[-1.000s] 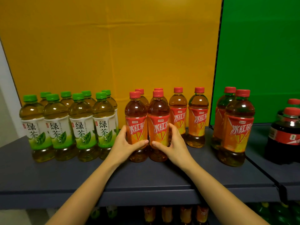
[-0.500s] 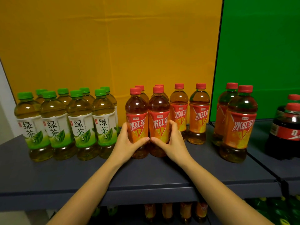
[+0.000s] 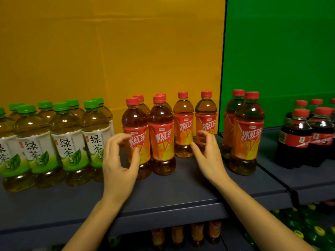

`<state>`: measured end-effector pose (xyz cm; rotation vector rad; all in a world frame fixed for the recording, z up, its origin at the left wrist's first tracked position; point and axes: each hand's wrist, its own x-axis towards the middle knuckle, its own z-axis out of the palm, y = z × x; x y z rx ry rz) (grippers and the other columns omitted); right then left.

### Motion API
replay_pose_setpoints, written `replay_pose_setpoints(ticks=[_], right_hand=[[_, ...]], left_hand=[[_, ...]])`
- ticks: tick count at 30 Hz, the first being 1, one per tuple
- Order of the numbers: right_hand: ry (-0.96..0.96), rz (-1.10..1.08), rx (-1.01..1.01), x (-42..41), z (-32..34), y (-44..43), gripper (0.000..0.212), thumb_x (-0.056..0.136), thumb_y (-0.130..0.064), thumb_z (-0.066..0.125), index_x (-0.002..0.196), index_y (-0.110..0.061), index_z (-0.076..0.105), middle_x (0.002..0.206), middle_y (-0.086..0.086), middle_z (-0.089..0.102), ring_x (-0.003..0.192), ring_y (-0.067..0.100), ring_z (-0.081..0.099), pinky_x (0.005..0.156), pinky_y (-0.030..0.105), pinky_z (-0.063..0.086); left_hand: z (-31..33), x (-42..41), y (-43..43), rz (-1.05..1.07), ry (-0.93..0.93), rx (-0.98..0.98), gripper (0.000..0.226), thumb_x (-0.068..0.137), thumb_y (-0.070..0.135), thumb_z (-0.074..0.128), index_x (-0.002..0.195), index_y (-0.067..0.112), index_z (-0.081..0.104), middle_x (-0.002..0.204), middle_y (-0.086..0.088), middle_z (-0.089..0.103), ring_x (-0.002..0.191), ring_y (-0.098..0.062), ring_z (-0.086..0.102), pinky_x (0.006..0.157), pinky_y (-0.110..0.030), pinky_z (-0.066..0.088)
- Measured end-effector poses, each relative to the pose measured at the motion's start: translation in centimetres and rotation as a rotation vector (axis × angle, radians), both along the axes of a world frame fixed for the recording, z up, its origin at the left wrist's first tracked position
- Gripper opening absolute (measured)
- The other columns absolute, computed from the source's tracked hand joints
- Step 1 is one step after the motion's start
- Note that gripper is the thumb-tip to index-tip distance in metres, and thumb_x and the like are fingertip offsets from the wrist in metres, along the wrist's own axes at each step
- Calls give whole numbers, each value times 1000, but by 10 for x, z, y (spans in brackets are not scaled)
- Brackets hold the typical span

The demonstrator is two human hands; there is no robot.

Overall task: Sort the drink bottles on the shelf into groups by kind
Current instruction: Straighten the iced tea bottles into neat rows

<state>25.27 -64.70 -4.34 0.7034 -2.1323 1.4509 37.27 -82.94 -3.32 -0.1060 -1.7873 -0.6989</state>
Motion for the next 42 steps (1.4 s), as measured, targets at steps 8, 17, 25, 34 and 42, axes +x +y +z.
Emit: replay_pose_setpoints(ticks=[8,17,25,34,42], right_hand=[[-151,-55,13,-31,6,20,62,89,-10,56,141,-2,23,143,15,33,134,25,32,106,27,27],[-373,32,-33,-59,3,12,70,91,-13,52,146,-8,9,144,14,35,133,29,36,107,41,33],[-365,-13,-49,-69,1,9,74,86,-17,62,144,-8,16,142,15,34,134,29,33,110,42,30],[-311,-64,-9,-74,-1,4,72,85,-21,63,141,-6,19,140,15,32,133,29,33,107,39,31],[-302,-76,2,-68,0,6,74,86,-23,63,142,-5,17,142,16,31,134,30,31,108,38,30]], left_hand=[[-1,-49,86,-188,-414,-51,37,85,18,62,119,17,46,113,4,48,103,-3,50,88,-14,41],[-9,-114,113,38,-710,228,86,86,19,62,144,0,0,153,-17,11,142,-29,14,115,-35,19],[-8,-132,124,165,-771,243,90,86,18,62,143,-1,-5,152,-20,11,141,-33,14,114,-36,18],[-13,-134,122,203,-752,226,89,86,19,62,144,2,-4,152,-17,12,141,-31,15,114,-36,19],[-14,-131,120,134,-744,240,90,86,18,62,145,3,-4,153,-16,11,142,-30,14,115,-37,18]])
